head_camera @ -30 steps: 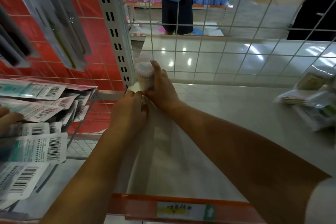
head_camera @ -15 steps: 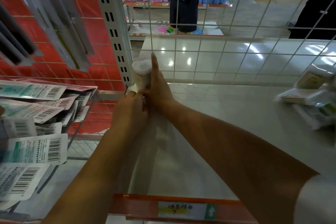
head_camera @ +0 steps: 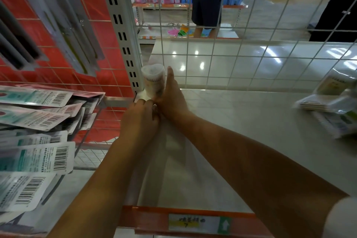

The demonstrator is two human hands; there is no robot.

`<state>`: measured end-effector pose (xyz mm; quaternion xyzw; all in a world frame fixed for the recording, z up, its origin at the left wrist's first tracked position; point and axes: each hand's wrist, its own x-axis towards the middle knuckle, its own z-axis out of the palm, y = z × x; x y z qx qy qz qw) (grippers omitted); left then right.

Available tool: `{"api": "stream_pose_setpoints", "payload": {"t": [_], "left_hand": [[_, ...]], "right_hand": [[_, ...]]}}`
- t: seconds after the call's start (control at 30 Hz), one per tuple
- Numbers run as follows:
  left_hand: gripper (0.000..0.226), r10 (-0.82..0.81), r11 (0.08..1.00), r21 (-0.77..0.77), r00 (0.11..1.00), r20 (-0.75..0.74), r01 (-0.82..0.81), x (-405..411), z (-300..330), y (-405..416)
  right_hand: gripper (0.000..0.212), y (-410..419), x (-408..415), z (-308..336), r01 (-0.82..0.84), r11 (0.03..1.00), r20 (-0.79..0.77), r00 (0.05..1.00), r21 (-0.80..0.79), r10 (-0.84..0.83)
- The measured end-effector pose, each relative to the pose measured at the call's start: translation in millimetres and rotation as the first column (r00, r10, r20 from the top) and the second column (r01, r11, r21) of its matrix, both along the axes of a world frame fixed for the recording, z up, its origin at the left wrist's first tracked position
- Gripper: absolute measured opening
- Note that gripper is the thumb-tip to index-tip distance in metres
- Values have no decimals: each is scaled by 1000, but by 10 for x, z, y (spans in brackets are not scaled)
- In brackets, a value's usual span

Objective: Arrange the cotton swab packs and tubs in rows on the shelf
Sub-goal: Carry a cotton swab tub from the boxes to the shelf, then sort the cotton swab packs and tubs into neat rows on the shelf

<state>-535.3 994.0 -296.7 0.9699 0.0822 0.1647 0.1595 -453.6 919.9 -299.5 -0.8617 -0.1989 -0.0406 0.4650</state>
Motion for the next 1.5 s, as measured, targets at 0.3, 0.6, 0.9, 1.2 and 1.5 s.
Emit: {"api": "stream_pose_setpoints", "payload": {"t": [0.3, 0.6, 0.9, 1.2, 1.5], "left_hand": [[30, -23, 1000, 10, 999, -34, 23, -55, 33, -297], [38, -15, 994, 102, 994, -107, 26, -174, 200, -968], [36, -23, 991, 130, 996, -82, 34, -328, 312, -1785], [37, -8, 985, 172, 995, -104, 26, -391, 449, -2564], [40, -14, 984, 176, 993, -121, 35, -453, 624, -3293]], "right_hand": [[84, -541, -224, 63, -25, 995, -40, 999, -95, 21], [65, -1308, -464, 200, 34, 981, 101, 995, -193, -15], [56, -2118, -734, 309, 9, 968, 53, 999, -252, 5], [55, -2947, -855, 425, -24, 963, 97, 994, -269, 52], [53, -3688, -962, 591, -18, 935, 202, 975, -354, 96]]}}
